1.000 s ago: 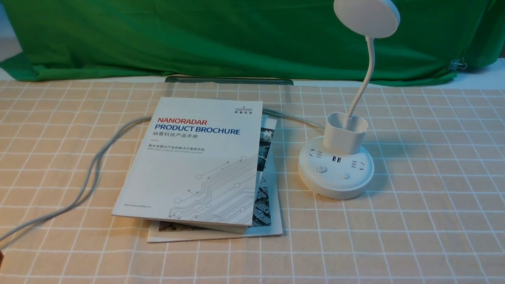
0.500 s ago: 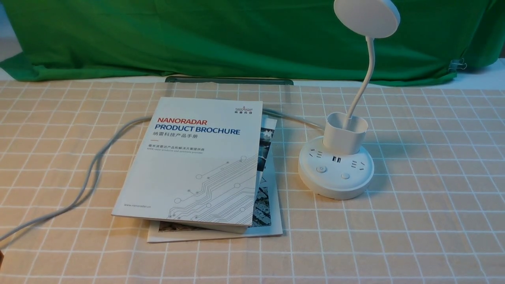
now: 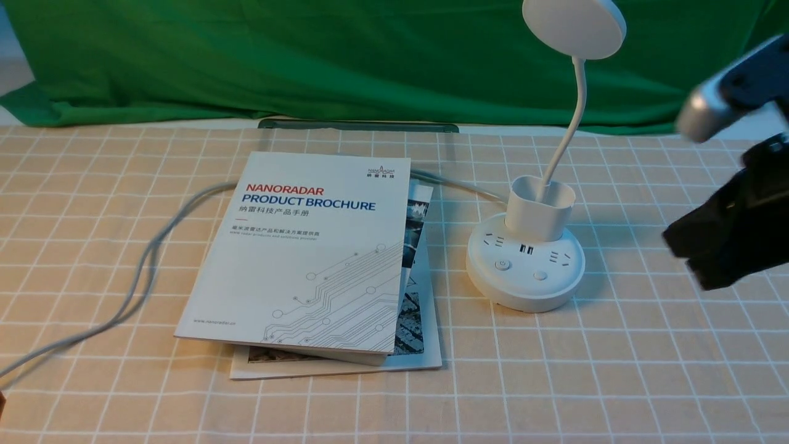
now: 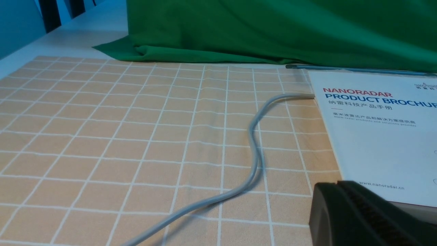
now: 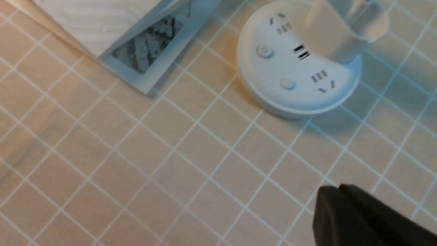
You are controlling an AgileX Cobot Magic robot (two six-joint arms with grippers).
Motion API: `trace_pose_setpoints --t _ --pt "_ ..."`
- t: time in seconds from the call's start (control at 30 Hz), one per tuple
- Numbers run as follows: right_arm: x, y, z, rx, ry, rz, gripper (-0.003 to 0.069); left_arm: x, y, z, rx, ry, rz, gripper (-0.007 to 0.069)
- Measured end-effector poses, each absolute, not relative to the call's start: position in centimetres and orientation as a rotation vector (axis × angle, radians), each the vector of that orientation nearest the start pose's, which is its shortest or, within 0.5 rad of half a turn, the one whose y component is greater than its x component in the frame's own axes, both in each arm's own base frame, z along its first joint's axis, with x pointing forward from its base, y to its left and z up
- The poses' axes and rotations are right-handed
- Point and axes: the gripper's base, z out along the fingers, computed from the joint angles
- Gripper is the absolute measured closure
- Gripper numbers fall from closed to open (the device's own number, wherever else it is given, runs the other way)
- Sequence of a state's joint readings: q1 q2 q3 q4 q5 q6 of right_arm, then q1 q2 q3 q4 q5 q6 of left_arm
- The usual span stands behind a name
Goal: Turn on the table lamp on the light coffee tablecloth with your hand.
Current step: 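Press the button on the base of the white desk lamp with the right gripper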
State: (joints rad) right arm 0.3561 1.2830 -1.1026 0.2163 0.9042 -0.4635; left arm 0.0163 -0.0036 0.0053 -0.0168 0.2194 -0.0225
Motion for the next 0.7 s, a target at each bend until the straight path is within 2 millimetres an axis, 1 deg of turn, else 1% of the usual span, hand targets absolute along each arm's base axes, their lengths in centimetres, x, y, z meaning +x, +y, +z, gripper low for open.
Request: trace_pose_setpoints --t 0.1,0.17,0.23,0.33,0.4,0.43,0.5,0.53,0.57,0.67,0.7 --pt "25.7 12.2 30.4 -0.949 2.401 0.233 0.0629 5.6 0.1 19.2 -0.044 1.704 -0.02 0.0603" --pt "27.0 12.9 29.0 -0.947 2.407 0.229 0.0629 5.6 0.1 19.2 -0.044 1.704 -0.02 0.0603" --pt "28.3 13.4 27.4 -0.938 2.413 0.218 0.0629 5.6 0.1 19.2 -0.044 1.704 -0.02 0.0603" --pt "29.7 13.8 25.6 -0.929 2.421 0.202 0.0629 5.6 0.1 19.2 -0.044 1.704 -0.02 0.0603" --pt "30.4 14.1 24.5 -0.925 2.427 0.195 0.0629 5.6 0.1 19.2 -0.044 1.704 -0.02 0.0603" --pt "30.6 14.1 24.3 -0.924 2.428 0.194 0.0629 5.6 0.1 19.2 -0.044 1.704 -0.02 0.0603" --pt "31.3 14.4 22.9 -0.922 2.443 0.188 0.0629 5.6 0.1 19.2 -0.044 1.704 -0.02 0.0603" --pt "31.4 14.4 23.0 -0.923 2.442 0.187 0.0629 5.6 0.1 19.2 -0.044 1.704 -0.02 0.0603" --pt "31.9 14.6 22.2 -0.927 2.459 0.186 0.0629 5.6 0.1 19.2 -0.044 1.704 -0.02 0.0603" --pt "33.0 15.1 21.3 -0.933 2.473 0.184 0.0629 5.6 0.1 19.2 -0.044 1.704 -0.02 0.0603" --pt "33.2 15.1 21.3 -0.933 2.471 0.183 0.0629 5.6 0.1 19.2 -0.044 1.704 -0.02 0.0603"
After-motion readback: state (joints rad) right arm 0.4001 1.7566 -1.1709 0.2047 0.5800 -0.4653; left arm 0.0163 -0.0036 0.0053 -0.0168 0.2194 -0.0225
